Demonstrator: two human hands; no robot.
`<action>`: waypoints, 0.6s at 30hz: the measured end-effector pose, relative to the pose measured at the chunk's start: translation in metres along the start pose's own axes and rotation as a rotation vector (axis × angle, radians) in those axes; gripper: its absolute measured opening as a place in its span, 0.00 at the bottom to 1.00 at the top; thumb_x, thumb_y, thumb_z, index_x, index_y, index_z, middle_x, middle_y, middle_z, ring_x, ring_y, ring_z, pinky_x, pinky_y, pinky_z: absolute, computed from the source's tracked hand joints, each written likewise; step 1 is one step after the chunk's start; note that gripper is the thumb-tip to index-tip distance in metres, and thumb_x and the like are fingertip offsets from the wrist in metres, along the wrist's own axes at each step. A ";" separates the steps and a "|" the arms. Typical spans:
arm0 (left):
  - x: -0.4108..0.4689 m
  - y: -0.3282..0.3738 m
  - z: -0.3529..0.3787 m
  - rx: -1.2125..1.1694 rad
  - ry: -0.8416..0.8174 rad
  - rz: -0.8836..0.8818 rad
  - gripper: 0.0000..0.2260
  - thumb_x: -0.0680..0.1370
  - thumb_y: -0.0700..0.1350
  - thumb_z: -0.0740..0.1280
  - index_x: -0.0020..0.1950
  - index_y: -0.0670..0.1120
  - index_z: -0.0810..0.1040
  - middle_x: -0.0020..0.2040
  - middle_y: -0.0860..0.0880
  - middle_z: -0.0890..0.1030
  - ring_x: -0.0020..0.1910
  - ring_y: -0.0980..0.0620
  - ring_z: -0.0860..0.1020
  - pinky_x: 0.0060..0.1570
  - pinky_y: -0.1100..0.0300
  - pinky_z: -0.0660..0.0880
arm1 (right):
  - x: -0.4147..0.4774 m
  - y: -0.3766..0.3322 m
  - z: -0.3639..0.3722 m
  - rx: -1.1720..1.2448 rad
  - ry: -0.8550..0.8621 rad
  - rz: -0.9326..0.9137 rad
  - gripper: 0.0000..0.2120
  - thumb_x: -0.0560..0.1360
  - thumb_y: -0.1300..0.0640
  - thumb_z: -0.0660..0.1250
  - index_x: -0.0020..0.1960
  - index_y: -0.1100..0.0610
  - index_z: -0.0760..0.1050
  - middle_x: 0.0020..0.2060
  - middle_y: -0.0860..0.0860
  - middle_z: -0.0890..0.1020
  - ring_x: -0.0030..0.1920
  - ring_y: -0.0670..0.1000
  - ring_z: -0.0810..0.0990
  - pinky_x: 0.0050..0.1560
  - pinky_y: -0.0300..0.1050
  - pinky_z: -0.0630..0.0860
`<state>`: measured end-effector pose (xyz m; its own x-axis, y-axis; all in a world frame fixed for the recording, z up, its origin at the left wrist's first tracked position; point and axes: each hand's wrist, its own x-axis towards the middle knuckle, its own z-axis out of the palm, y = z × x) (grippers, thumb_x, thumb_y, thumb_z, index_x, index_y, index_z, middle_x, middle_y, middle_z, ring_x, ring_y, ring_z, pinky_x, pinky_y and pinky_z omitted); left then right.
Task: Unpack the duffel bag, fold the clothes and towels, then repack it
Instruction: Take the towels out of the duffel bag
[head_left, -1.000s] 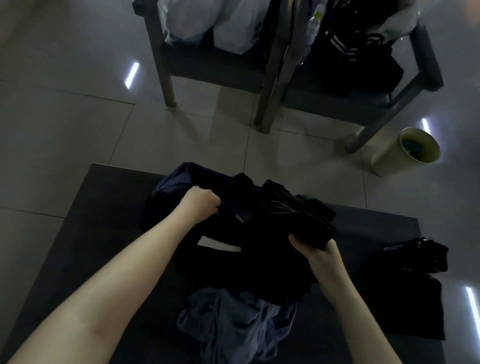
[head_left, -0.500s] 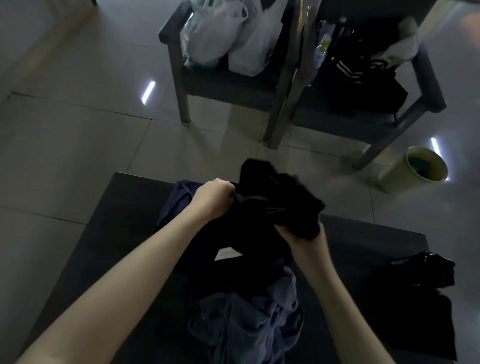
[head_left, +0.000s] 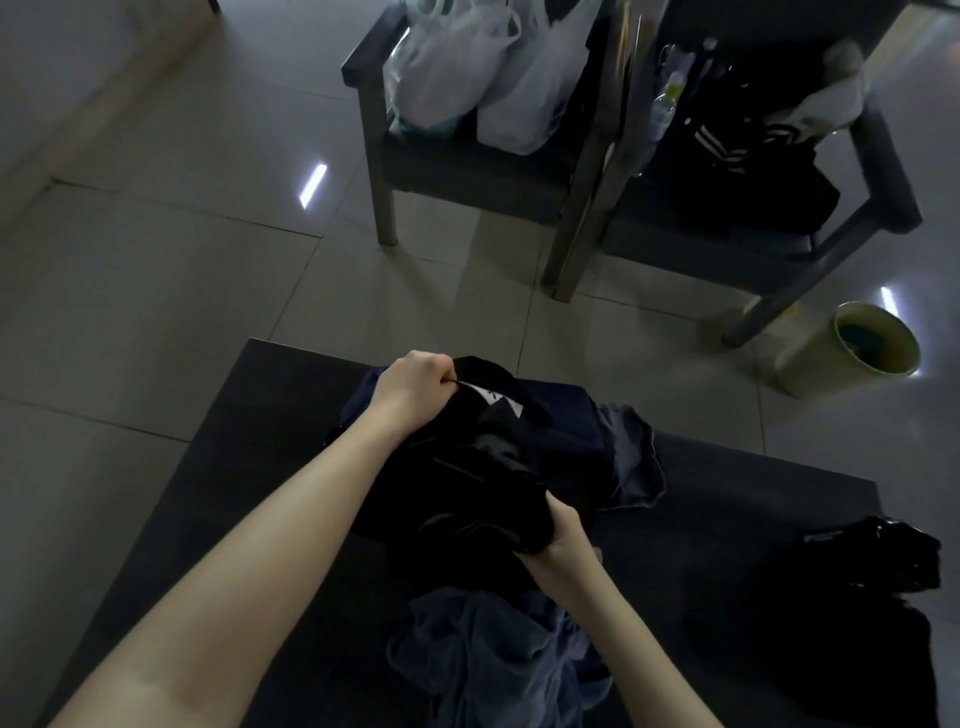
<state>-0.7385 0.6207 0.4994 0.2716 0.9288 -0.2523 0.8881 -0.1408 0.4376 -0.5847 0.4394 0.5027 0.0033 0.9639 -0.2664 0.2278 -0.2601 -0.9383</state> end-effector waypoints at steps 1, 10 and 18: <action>0.003 0.003 -0.002 -0.034 0.022 -0.002 0.07 0.76 0.46 0.65 0.49 0.47 0.81 0.51 0.45 0.81 0.51 0.42 0.78 0.50 0.55 0.74 | 0.000 -0.002 0.001 -0.016 -0.046 0.004 0.16 0.66 0.56 0.72 0.51 0.45 0.74 0.43 0.33 0.82 0.47 0.38 0.80 0.48 0.33 0.74; 0.004 -0.003 -0.013 -0.125 -0.016 0.087 0.05 0.74 0.49 0.70 0.46 0.48 0.82 0.46 0.48 0.82 0.48 0.47 0.79 0.51 0.54 0.75 | 0.020 0.003 0.016 -0.209 -0.060 -0.085 0.27 0.71 0.63 0.67 0.69 0.49 0.71 0.61 0.45 0.79 0.63 0.44 0.75 0.63 0.47 0.73; 0.000 -0.018 -0.016 -0.150 0.009 0.191 0.03 0.74 0.45 0.70 0.44 0.47 0.82 0.43 0.50 0.81 0.45 0.50 0.79 0.48 0.56 0.75 | 0.062 -0.003 0.026 -0.644 0.285 -0.072 0.22 0.74 0.61 0.66 0.68 0.56 0.71 0.60 0.53 0.76 0.55 0.57 0.77 0.42 0.45 0.73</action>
<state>-0.7609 0.6284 0.5053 0.4254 0.8933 -0.1453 0.7555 -0.2621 0.6004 -0.6106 0.4983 0.4835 0.2010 0.9779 -0.0576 0.7676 -0.1938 -0.6109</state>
